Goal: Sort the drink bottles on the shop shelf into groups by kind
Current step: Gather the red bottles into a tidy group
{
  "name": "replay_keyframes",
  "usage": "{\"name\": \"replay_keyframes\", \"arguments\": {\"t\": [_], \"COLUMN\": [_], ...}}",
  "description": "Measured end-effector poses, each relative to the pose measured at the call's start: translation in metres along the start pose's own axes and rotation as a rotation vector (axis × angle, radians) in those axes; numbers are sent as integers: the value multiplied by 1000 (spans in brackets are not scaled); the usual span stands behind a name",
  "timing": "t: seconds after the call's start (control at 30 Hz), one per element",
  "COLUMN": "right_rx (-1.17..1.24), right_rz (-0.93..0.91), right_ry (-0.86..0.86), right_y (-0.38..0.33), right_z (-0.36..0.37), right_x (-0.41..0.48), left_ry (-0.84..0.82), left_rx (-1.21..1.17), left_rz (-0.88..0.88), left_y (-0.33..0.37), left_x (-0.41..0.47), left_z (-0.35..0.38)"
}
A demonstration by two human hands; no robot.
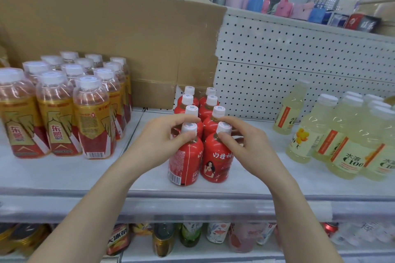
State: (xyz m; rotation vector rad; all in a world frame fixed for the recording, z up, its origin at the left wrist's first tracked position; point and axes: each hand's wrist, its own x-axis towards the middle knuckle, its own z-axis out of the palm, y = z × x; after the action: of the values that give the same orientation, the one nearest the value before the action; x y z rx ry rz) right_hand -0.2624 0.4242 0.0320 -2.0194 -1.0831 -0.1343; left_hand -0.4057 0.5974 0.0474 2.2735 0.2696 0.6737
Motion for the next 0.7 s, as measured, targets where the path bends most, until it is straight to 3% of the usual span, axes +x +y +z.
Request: {"name": "replay_keyframes", "arguments": {"t": [0.17,0.3,0.5,0.7], "right_rx": [9,35,-11,20], "right_rz": [-2,-6,-16,-36], "right_ry": [2,2,-5,23], "right_y": [1,2,0,1], "right_z": [0,0,1,1], "right_x": [1,0,3,0], "left_ry": [112,-160,95,-13], "left_rx": [105,-235,155,-74], "left_rz": [0,4,68,57], "left_y": [-5,-9,-1,-7], "left_x": [7,2,9,-1], "left_z": [9,-4,2,-10]}}
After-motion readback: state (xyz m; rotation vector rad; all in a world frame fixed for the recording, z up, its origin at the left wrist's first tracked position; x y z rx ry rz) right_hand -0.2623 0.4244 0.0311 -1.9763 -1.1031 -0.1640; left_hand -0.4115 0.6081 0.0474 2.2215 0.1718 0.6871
